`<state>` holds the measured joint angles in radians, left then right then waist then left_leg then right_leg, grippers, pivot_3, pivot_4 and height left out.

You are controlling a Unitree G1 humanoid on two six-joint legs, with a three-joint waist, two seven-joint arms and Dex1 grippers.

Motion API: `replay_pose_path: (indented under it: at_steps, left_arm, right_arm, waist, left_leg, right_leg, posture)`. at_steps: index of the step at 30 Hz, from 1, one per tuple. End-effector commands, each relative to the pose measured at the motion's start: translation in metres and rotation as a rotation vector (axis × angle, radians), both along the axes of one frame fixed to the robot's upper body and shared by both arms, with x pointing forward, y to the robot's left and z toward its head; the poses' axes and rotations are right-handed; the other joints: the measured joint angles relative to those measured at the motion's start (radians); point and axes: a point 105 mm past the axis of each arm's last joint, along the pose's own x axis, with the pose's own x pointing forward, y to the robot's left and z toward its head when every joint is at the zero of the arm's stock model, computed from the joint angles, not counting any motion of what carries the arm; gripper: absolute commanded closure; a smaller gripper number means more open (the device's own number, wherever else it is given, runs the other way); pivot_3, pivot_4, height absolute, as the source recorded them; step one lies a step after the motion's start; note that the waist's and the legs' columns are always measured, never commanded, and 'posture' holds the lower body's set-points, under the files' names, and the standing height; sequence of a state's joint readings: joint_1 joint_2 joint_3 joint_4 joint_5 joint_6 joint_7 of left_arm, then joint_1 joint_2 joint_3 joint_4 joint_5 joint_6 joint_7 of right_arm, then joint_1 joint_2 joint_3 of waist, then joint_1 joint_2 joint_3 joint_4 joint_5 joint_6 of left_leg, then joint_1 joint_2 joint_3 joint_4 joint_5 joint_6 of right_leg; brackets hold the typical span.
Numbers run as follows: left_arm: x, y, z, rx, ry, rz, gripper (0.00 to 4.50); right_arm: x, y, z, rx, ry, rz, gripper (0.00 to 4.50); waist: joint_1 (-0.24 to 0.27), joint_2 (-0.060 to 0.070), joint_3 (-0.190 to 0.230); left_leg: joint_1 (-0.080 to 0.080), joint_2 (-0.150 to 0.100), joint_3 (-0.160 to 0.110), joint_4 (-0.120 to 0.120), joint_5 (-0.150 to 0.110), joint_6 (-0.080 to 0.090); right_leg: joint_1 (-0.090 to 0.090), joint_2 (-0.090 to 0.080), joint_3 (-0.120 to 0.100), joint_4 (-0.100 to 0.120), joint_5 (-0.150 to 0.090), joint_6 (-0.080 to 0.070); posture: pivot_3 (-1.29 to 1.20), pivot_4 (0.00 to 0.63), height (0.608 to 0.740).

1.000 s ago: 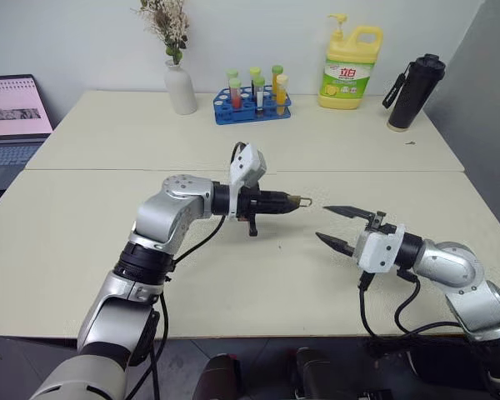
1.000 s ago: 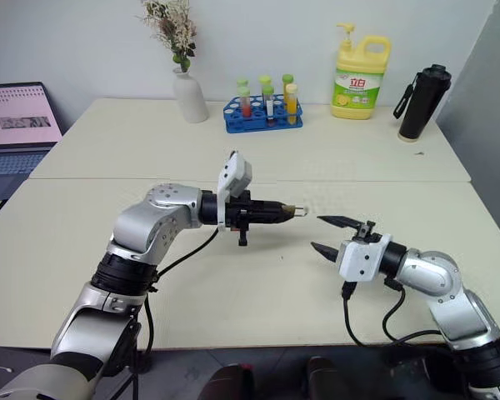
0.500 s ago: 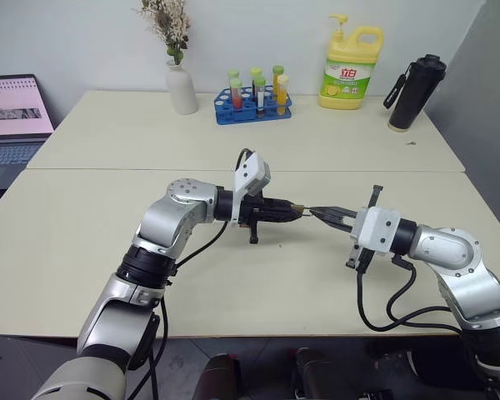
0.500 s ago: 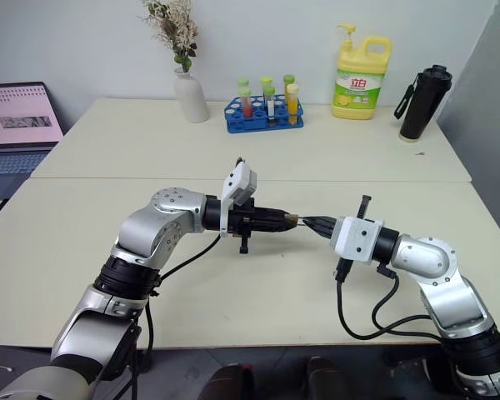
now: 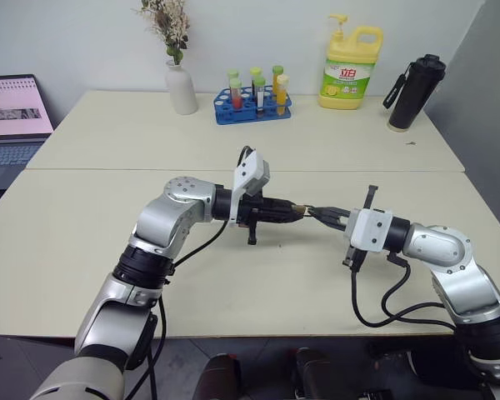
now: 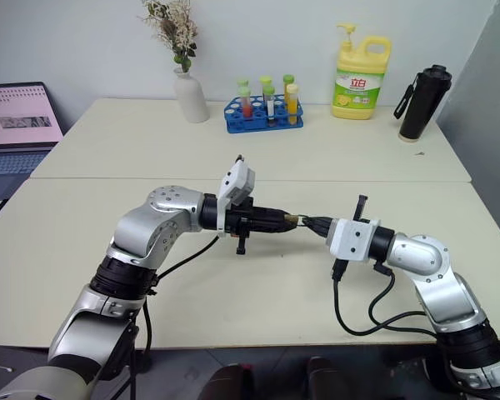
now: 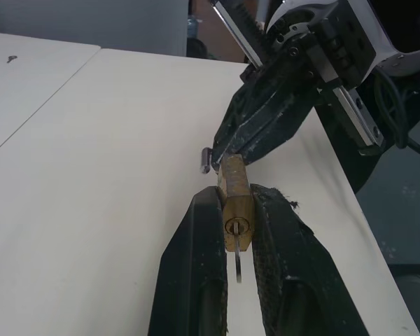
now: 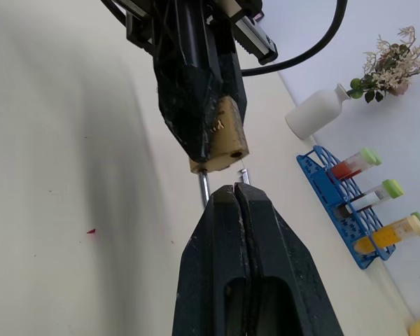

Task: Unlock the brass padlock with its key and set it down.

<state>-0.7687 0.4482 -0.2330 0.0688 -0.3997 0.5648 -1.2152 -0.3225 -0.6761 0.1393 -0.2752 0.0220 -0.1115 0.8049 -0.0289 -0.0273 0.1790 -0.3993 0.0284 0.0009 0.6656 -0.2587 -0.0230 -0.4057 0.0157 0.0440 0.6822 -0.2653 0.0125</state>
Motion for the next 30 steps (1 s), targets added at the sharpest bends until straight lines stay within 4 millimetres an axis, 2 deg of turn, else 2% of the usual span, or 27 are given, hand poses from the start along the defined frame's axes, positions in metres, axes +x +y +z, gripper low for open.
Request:
replay_pose_path:
  at_steps: [1,10,14,26,30]
  left_arm:
    - [-0.008,-0.001,0.01,-0.006,-0.071,-0.048,4.32]
    - [-0.012,0.003,0.012,-0.019,-0.051,-0.075,4.32]
    - [-0.022,0.005,0.014,-0.033,-0.02,-0.132,4.32]
    - [-0.011,0.011,0.01,-0.036,0.028,-0.076,4.32]
    - [-0.011,0.013,0.007,-0.025,0.032,-0.078,4.32]
  right_arm:
    - [0.0,0.0,0.009,0.0,-0.044,0.009,4.5]
    - [-0.002,0.0,0.003,-0.02,-0.021,0.039,4.5]
    - [-0.005,0.003,-0.002,-0.022,0.005,0.068,4.5]
    - [-0.013,0.007,-0.006,-0.009,0.036,0.102,4.5]
    - [-0.008,0.002,-0.006,-0.016,0.009,0.066,4.5]
  waist:
    - [0.0,0.0,0.0]
    - [0.0,0.0,0.0]
    - [-0.001,0.0,0.0]
    - [0.0,0.0,0.0]
    - [0.0,0.0,0.0]
  left_leg:
    - [0.0,0.0,0.0,0.0,0.0,0.0]
    - [0.0,0.0,0.0,0.0,0.0,0.0]
    - [0.0,0.0,0.0,0.0,0.0,0.0]
    - [0.0,0.0,0.0,0.0,0.0,0.0]
    - [0.0,0.0,0.0,0.0,0.0,0.0]
  right_leg:
    - [0.0,0.0,0.0,0.0,0.0,0.0]
    - [0.0,0.0,0.0,0.0,0.0,0.0]
    - [0.0,0.0,0.0,0.0,0.0,0.0]
    - [0.0,0.0,0.0,0.0,0.0,0.0]
    - [0.0,0.0,0.0,0.0,0.0,0.0]
  posture:
    - [0.0,0.15,0.74]
    - [0.0,0.15,0.74]
    - [0.0,0.15,0.74]
    - [0.0,0.15,0.74]
    - [0.0,0.15,0.74]
